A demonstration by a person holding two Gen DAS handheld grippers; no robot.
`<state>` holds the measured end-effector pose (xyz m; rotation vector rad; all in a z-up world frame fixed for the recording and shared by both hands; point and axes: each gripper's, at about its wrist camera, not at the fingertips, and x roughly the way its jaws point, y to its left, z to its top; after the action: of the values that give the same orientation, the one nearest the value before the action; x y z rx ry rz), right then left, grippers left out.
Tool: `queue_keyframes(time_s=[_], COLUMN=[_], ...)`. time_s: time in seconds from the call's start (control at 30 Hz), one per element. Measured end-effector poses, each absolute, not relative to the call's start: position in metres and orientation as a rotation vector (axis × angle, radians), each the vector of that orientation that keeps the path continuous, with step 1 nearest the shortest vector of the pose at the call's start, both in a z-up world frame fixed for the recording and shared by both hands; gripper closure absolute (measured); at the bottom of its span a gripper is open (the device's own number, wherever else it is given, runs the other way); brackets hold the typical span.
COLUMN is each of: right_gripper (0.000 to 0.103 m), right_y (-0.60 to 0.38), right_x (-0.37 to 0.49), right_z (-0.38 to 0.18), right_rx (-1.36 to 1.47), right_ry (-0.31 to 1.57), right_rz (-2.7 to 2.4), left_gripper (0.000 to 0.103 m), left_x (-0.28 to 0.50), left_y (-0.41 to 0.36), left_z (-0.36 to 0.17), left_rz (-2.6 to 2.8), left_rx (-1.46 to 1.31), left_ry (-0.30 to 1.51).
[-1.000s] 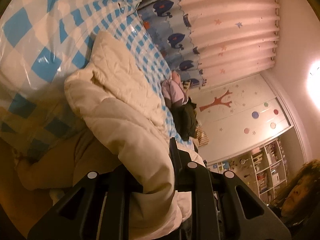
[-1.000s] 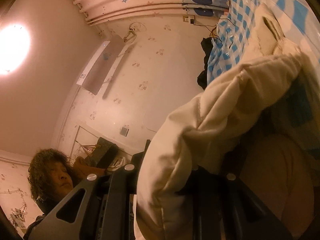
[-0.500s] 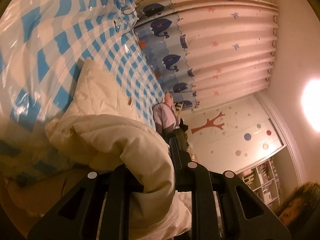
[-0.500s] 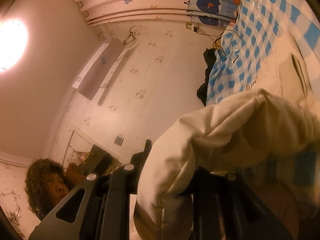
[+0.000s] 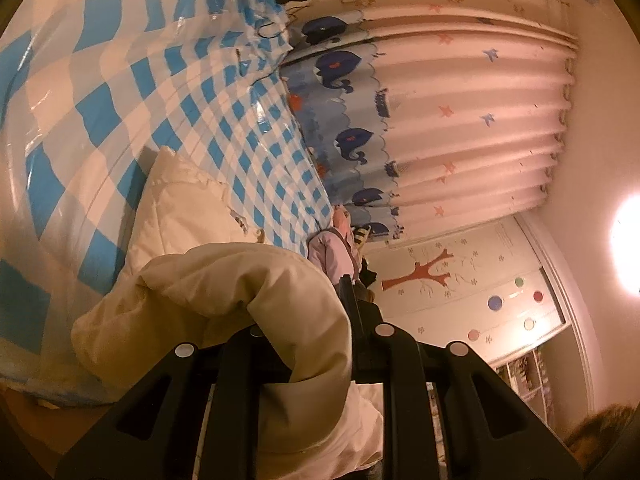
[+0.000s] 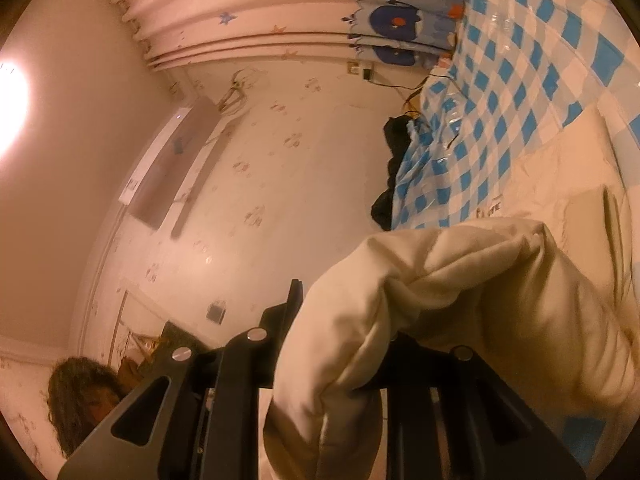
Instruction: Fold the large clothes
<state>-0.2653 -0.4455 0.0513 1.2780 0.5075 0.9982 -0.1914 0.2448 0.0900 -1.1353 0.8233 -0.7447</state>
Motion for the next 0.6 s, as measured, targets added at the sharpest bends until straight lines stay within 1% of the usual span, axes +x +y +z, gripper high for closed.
queue_keyframes(time_s=[0.4, 0.6], right_gripper=[0.081, 0.081], right_y=[-0.455, -0.462], right_x=[-0.190, -0.156], right_z=[0.023, -0.004], right_rx=[1.321, 1.359], right_ry=[0.590, 0.653], right_rz=[0.845, 0.749], left_gripper=[0.087, 0.087], left_x=[-0.104, -0.063], left_y=[0.226, 0.215], left_z=[0.058, 0.034], left_rz=[-0.641, -0.573], left_rx=[-1.208, -1.240], left_ry=[0.880, 0.928])
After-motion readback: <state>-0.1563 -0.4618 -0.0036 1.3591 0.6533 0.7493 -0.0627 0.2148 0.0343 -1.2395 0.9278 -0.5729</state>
